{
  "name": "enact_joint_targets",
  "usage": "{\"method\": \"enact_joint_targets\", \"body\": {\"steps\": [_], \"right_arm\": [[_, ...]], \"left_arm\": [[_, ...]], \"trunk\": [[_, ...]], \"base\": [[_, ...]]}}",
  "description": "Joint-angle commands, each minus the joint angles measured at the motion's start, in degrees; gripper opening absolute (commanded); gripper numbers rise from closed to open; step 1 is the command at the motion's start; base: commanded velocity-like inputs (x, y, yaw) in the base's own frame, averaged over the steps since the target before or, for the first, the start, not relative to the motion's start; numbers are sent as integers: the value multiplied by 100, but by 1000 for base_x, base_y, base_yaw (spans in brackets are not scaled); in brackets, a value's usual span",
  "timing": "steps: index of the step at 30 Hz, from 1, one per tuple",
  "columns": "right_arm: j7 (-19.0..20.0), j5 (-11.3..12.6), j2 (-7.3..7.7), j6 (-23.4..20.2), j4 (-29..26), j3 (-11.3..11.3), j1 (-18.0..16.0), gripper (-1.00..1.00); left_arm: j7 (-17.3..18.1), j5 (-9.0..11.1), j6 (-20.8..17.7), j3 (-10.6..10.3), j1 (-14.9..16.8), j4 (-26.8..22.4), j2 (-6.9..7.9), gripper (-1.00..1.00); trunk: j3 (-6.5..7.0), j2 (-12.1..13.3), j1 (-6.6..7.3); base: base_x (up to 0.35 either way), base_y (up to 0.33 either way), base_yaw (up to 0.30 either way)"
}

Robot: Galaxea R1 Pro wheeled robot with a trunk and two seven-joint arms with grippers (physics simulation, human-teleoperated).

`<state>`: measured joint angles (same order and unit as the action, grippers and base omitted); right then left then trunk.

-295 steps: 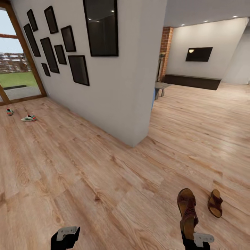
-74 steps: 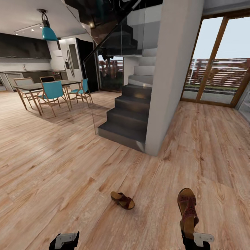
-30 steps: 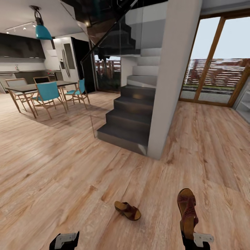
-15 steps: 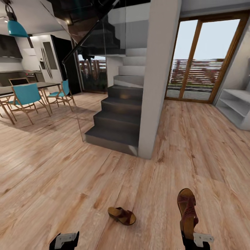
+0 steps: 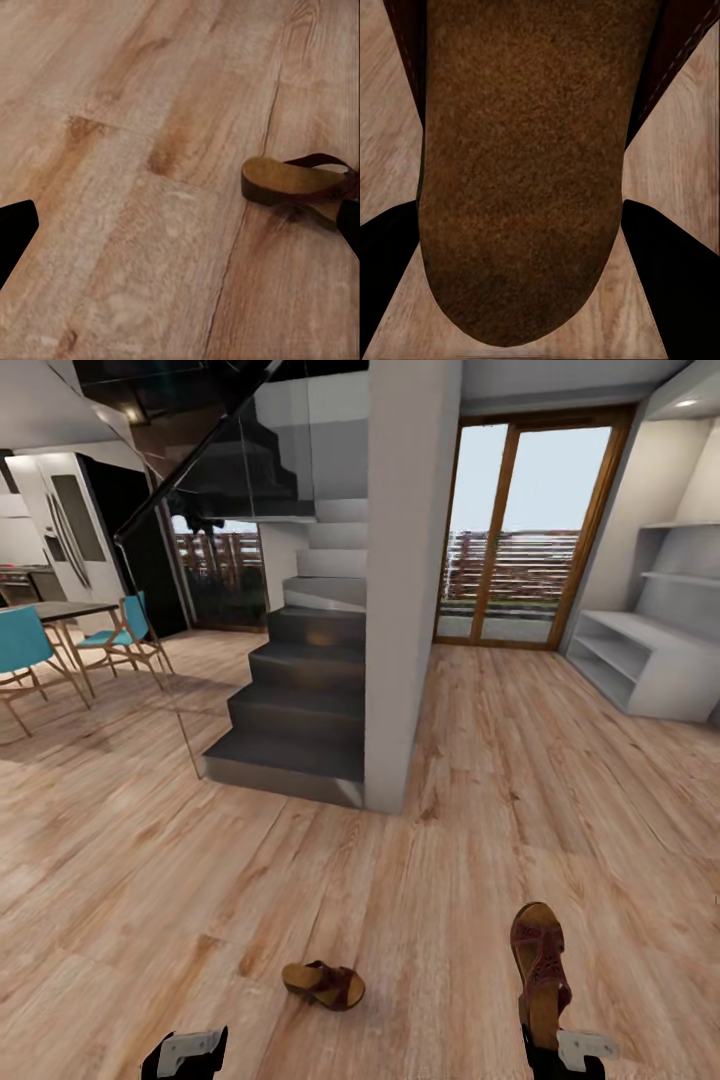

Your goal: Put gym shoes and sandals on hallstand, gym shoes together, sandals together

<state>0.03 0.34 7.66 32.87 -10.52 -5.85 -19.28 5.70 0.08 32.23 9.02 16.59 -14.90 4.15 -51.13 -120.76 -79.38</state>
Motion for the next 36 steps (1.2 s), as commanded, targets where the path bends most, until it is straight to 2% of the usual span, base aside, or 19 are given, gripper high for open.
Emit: {"method": "enact_joint_targets", "body": {"steps": [1, 22, 29, 36], "right_arm": [[-5, 4, -1, 18, 6, -13, -5, -100], [-11, 10, -1, 18, 6, -13, -5, -100], [-12, 10, -1, 18, 6, -13, -5, -100], [-12, -2, 9, 18, 10, -13, -5, -100]], "left_arm": [[59, 1, 12, 48, 2, 4, -2, 100], [55, 1, 26, 51, 2, 4, -2, 100], [54, 1, 25, 48, 2, 0, -2, 100], [54, 1, 27, 47, 2, 4, -2, 100]], "trunk": [[-5, -2, 1], [11, -2, 1], [31, -2, 1], [35, -2, 1]], "base": [[0, 0, -260], [55, 55, -113], [176, 43, -216], [83, 21, -47]]}}
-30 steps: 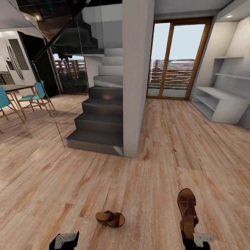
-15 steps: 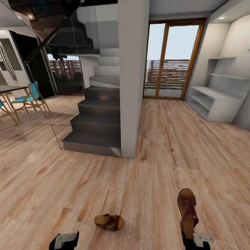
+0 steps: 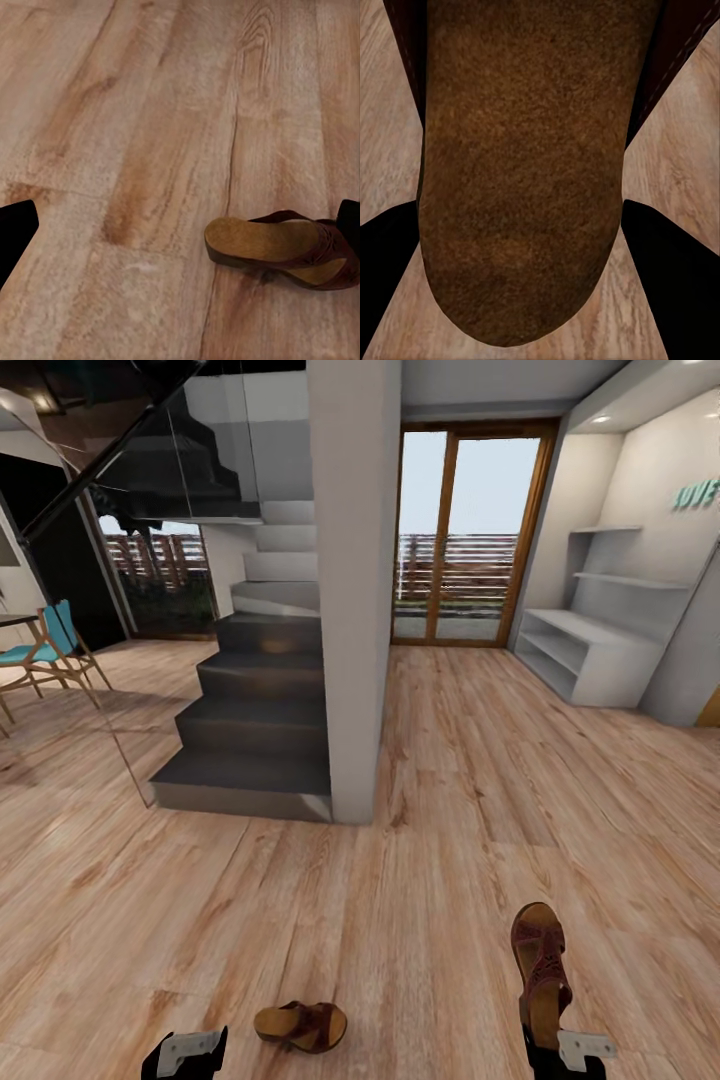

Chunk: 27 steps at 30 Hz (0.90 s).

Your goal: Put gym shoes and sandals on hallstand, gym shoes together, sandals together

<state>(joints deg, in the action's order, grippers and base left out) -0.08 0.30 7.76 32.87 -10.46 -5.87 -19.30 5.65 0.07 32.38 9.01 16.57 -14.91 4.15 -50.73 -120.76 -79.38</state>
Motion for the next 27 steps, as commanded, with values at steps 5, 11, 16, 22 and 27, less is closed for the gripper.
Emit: {"method": "enact_joint_targets", "body": {"steps": [5, 11, 16, 22, 27], "right_arm": [[-6, -8, 5, 18, 6, -11, -4, -100], [-9, -12, 6, 18, 6, -11, -4, -100], [-9, -6, 6, 18, 2, -11, -4, -100], [-9, 4, 6, 18, -2, -11, -4, -100], [-9, 5, 6, 18, 0, -11, -4, -100]], "left_arm": [[59, 1, 14, 49, 4, 5, -2, 100], [59, 1, 12, 54, 4, 4, -2, 100], [59, 1, 8, 50, 4, 0, -2, 100], [59, 1, 7, 51, 4, -3, -2, 100], [59, 1, 13, 52, 4, -3, -2, 100]], "trunk": [[-5, -2, 1], [-5, -2, 1], [-5, -2, 1], [-5, -2, 1], [-5, -2, 1]], "base": [[8, 2, -4], [1, 0, 0], [110, 0, 0], [217, 0, 0], [68, 0, 0]]}}
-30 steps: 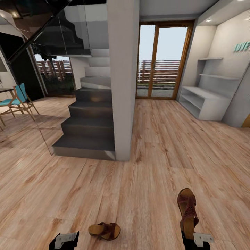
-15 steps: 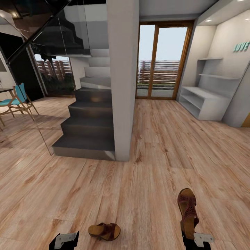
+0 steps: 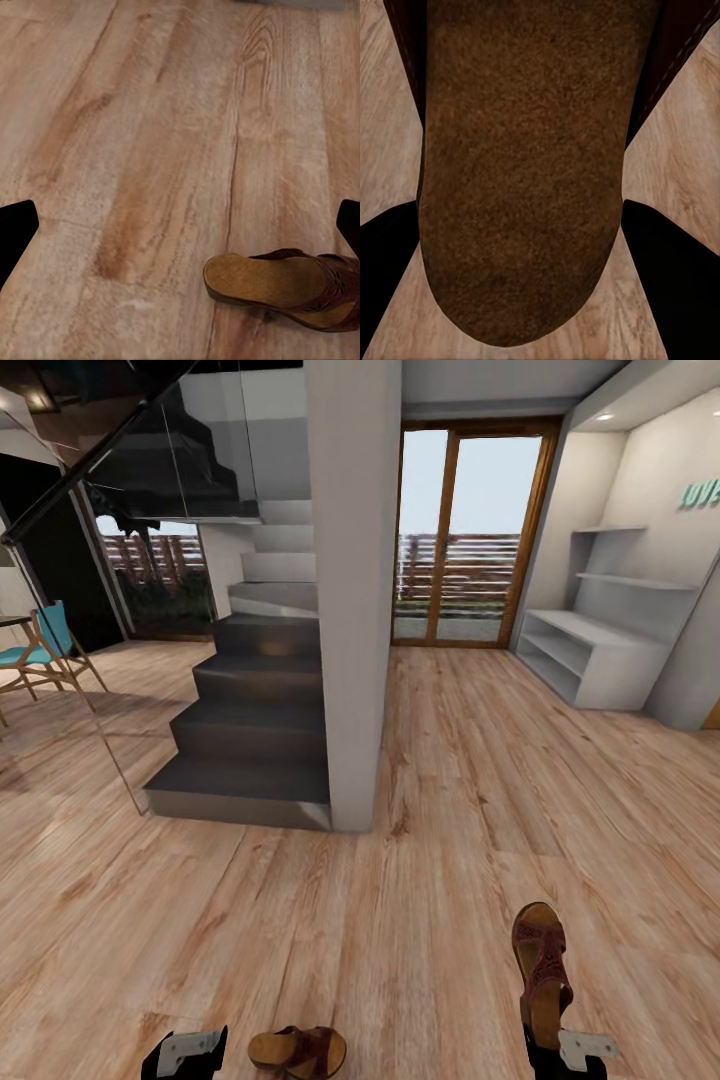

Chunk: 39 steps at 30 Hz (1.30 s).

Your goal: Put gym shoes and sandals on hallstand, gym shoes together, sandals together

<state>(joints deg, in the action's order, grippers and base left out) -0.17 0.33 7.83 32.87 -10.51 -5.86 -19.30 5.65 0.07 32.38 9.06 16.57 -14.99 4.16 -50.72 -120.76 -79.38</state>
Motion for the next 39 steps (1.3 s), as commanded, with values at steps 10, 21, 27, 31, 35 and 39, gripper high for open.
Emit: {"method": "enact_joint_targets", "body": {"steps": [10, 21, 27, 31, 35, 39], "right_arm": [[-1, 6, -1, 18, 4, -12, -4, -100], [-1, 11, -1, 18, 5, -12, -4, -100], [-1, 10, -2, 18, 2, -12, -4, -100], [1, 5, -6, 16, -2, -8, -4, -100], [27, -6, -15, 6, -19, 1, -4, -100], [49, -12, -17, -14, -101, 5, -4, -100]], "left_arm": [[59, 1, 8, 51, 4, 8, -2, 100], [62, 1, 8, 52, 4, 5, 7, 100], [117, -59, 6, 26, 4, -19, 18, 100], [149, -114, 4, -19, 13, -41, 25, 100], [210, -371, -13, -44, 27, -58, 164, 100], [490, -773, -57, -44, 57, -59, 392, 100]], "trunk": [[-4, -2, 1], [17, -2, 1], [23, -2, 1], [24, -2, 1], [25, -2, 1], [25, -2, 1]], "base": [[3, 0, -17], [0, 0, -214], [0, 0, -141], [0, 0, -38], [0, 0, -11], [0, 0, -4]]}}
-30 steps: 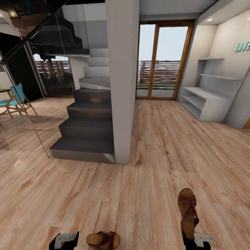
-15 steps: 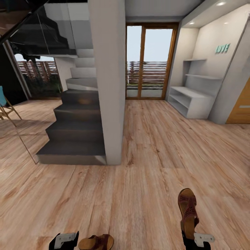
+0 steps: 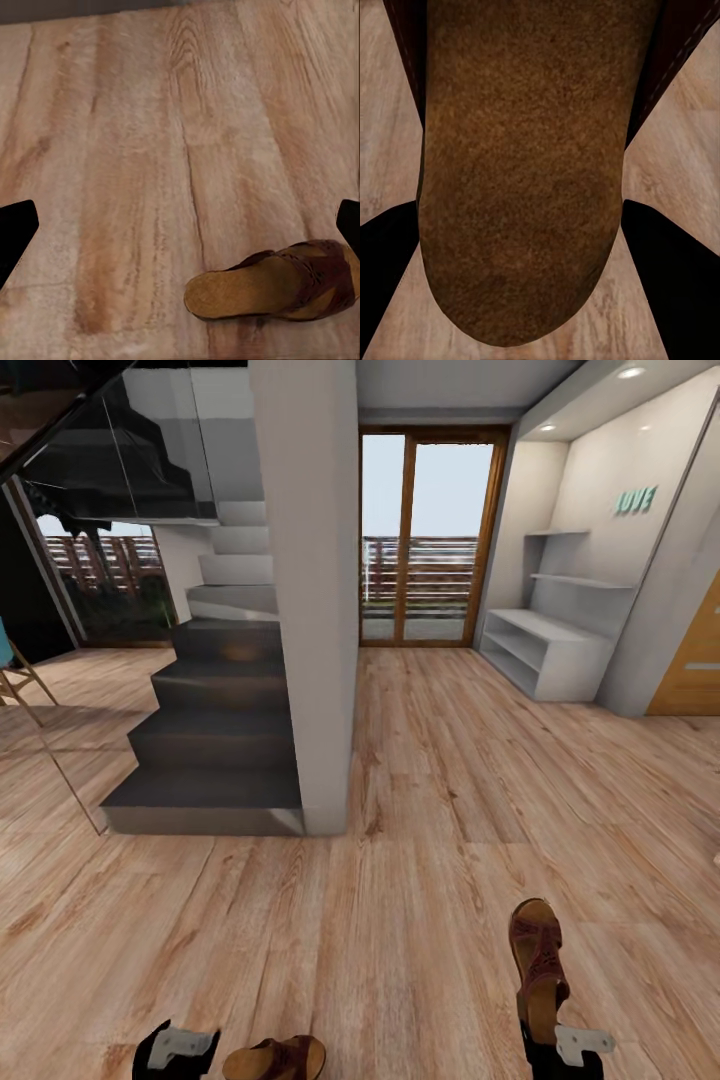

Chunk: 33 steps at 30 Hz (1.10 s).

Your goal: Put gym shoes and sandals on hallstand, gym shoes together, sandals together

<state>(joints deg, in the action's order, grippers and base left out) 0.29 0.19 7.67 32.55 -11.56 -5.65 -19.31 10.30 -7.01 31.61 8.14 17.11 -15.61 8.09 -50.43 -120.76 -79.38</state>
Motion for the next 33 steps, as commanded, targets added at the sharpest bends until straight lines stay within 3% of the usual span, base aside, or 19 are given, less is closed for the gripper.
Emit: {"method": "enact_joint_targets", "body": {"steps": [1, 5, 6, 7, 8, 9, 13, 19, 33], "right_arm": [[8, 1, 2, 1, -91, -15, -3, -100], [8, -1, 6, -334, -716, -15, -1, -100], [9, -1, 6, -911, -1310, -15, 3, -100], [7, 1, 7, -1631, -1984, -15, -4, -100], [6, 6, 7, -2329, -2720, -15, -20, -100], [6, 10, 7, -2613, -3037, -15, -30, -100], [4, 20, 14, -3115, -3597, -32, -41, -100], [1, 15, 23, -3388, -3858, -31, -46, -100], [-3, 15, 19, -3431, -3913, -24, -47, -100]], "left_arm": [[229, -242, -5, 54, 27, 1, 96, 100], [913, -649, -213, 52, 201, -36, 296, 100], [1261, -893, -572, 44, 427, -62, 377, 100], [1505, -1305, -1024, 48, 657, -83, 416, 100], [1674, -1894, -1435, 55, 972, -87, 413, 100], [1752, -2139, -1603, 59, 1123, -87, 400, 100], [1947, -2478, -1931, 60, 1384, -90, 384, 100], [2277, -2635, -2100, 46, 1512, -91, 398, 100], [2356, -2662, -2116, 31, 1465, -84, 404, 100]], "trunk": [[-5, -2, 1], [-5, -2, 1], [-5, -2, 1], [-5, -2, 1], [-5, -2, 1], [-5, -2, 1], [-5, -2, 1], [-5, -2, 1], [-5, -2, 1]], "base": [[0, 0, -1], [0, 0, 0], [0, 0, 0], [0, 0, 0], [0, 0, 0], [0, 0, 0], [0, 0, 0], [0, 0, 0], [0, 0, 0]]}}
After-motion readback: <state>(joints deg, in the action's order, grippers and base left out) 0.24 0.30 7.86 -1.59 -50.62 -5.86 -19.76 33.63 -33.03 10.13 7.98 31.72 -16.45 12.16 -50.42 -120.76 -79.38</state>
